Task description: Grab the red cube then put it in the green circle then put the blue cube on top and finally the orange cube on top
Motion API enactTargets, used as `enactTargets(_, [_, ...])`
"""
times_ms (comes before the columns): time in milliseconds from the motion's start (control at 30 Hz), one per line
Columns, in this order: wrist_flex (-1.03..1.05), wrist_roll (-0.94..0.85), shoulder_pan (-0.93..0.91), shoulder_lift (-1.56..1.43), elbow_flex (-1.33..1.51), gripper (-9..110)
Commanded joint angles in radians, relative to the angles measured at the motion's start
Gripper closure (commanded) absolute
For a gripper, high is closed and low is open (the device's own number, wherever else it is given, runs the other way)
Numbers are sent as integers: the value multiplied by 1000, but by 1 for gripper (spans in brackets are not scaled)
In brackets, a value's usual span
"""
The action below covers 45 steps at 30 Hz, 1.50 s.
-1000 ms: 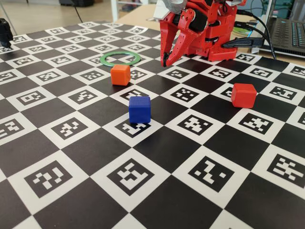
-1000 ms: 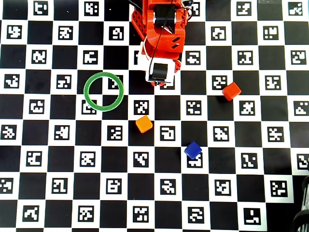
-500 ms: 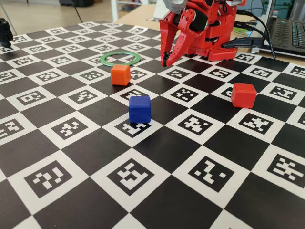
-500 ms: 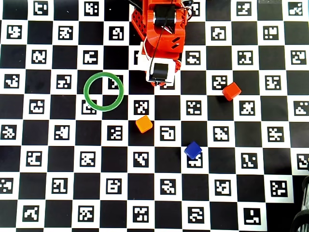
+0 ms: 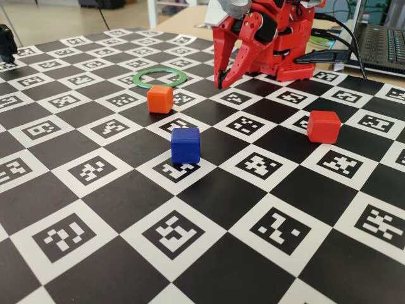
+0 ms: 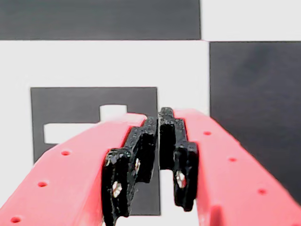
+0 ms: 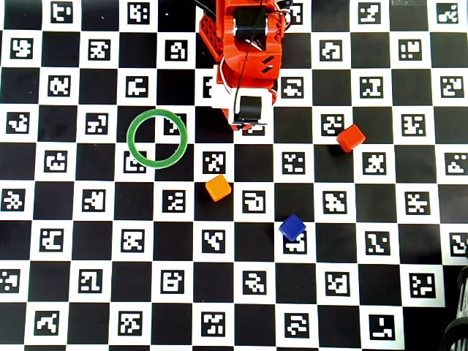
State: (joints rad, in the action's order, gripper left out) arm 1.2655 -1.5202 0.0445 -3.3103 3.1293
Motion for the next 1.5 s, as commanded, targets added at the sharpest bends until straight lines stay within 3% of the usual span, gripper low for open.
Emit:
enactTargets(0, [67,-6,20,-14,38,107])
enactTargets(133, [-54,-20,-5,87,-32,107])
enactTargets(233, [-86,71,11,170,-133,108])
enactTargets(433, [-34,144,49,442,-477,108])
enactTargets(533, [46,308,86,600,-673,108])
enactTargets(967, [434,1347,339,1085,-1420,107])
enactTargets(1233, [549,1821,492,1282,-1644,81])
enactTargets(1467, [560,2005,624,1428,-1717,64])
